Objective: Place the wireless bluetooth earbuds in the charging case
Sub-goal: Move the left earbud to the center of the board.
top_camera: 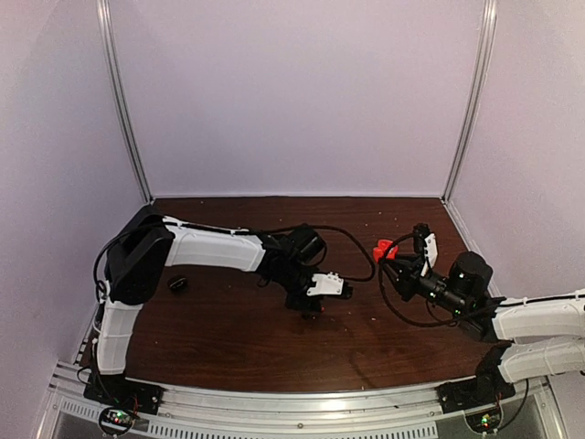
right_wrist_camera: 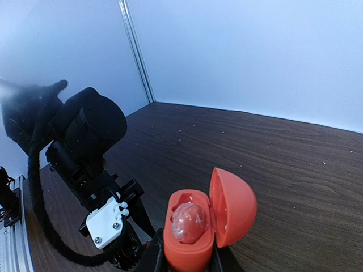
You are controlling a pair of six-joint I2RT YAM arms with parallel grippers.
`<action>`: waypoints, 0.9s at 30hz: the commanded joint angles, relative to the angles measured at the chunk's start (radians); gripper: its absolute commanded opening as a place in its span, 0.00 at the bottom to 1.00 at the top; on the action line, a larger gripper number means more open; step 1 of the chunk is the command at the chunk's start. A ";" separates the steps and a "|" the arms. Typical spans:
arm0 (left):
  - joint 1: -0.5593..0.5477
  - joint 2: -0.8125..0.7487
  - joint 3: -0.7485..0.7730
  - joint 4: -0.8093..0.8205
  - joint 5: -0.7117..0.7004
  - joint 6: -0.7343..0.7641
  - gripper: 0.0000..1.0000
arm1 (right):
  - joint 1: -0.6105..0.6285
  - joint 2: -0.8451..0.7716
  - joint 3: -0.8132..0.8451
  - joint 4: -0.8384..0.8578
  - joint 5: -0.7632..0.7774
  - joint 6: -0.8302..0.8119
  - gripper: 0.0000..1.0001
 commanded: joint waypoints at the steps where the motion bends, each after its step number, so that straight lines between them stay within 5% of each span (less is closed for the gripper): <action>1: -0.003 0.037 0.030 -0.001 0.029 0.008 0.31 | -0.010 -0.008 -0.012 0.025 -0.009 0.007 0.07; 15: 0.038 0.033 0.027 -0.037 0.076 -0.073 0.12 | -0.012 -0.026 -0.006 0.001 -0.006 -0.006 0.07; 27: 0.144 -0.072 -0.106 -0.098 0.100 -0.228 0.09 | -0.012 -0.006 0.013 0.009 -0.025 -0.011 0.07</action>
